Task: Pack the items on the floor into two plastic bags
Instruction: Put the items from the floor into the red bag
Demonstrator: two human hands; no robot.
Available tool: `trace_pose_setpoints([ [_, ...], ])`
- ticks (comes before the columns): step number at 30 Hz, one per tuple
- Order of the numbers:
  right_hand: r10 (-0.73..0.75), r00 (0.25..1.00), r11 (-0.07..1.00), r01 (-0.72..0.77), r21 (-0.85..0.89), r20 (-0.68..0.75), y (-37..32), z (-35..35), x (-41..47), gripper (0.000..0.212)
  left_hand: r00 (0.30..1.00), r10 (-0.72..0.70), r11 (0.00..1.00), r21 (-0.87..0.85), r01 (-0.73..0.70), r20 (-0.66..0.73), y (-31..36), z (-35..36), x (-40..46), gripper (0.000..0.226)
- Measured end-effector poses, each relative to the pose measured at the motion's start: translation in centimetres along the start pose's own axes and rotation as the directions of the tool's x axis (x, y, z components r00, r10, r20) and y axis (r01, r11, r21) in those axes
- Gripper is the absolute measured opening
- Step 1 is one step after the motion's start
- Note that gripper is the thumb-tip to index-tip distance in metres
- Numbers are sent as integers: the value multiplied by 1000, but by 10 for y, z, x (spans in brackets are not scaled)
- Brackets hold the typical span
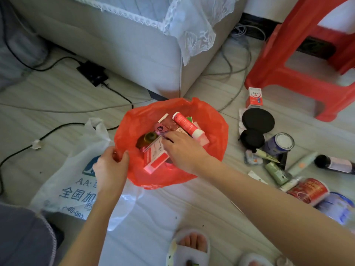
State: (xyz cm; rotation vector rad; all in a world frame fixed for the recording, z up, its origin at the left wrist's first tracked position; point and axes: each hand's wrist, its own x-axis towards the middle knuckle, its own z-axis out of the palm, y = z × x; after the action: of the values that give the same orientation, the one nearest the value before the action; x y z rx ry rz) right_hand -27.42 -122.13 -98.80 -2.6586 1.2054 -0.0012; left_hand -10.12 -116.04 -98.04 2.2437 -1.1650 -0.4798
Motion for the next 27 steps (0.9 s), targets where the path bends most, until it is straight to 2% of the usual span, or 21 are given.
trace_pose_setpoints([
  [5, 5, 999, 1000, -5, -14, -33, 12, -15, -36, 42, 997, 69, 998, 2, -69, -34, 6, -8, -9, 20],
  [11, 102, 986, 988, -116, -104, -134, 31, -36, -93, 45, 952, 305, 949, 74, -306, 28, 9, -6, -38, 22],
  [14, 171, 962, 977, -194, -90, -211, 40, -47, -124, 42, 832, 548, 831, 57, -553, 82, 25, -4, -51, 29],
  [17, 279, 921, 949, -307, -65, -273, 49, -44, -160, 45, 696, 689, 708, 18, -706, 201, 47, 5, -70, 38],
  [20, 392, 881, 912, -410, -14, -264, 60, -26, -196, 49, 590, 750, 621, -10, -784, 300, 65, 24, -91, 37],
  [24, 519, 813, 850, -524, 56, -264, 80, 2, -236, 51, 421, 837, 484, -111, -868, 350, 83, 60, -120, 37],
  [27, 639, 743, 769, -625, 134, -198, 98, 31, -261, 47, 322, 842, 442, -211, -872, 433, 92, 97, -144, 37],
])
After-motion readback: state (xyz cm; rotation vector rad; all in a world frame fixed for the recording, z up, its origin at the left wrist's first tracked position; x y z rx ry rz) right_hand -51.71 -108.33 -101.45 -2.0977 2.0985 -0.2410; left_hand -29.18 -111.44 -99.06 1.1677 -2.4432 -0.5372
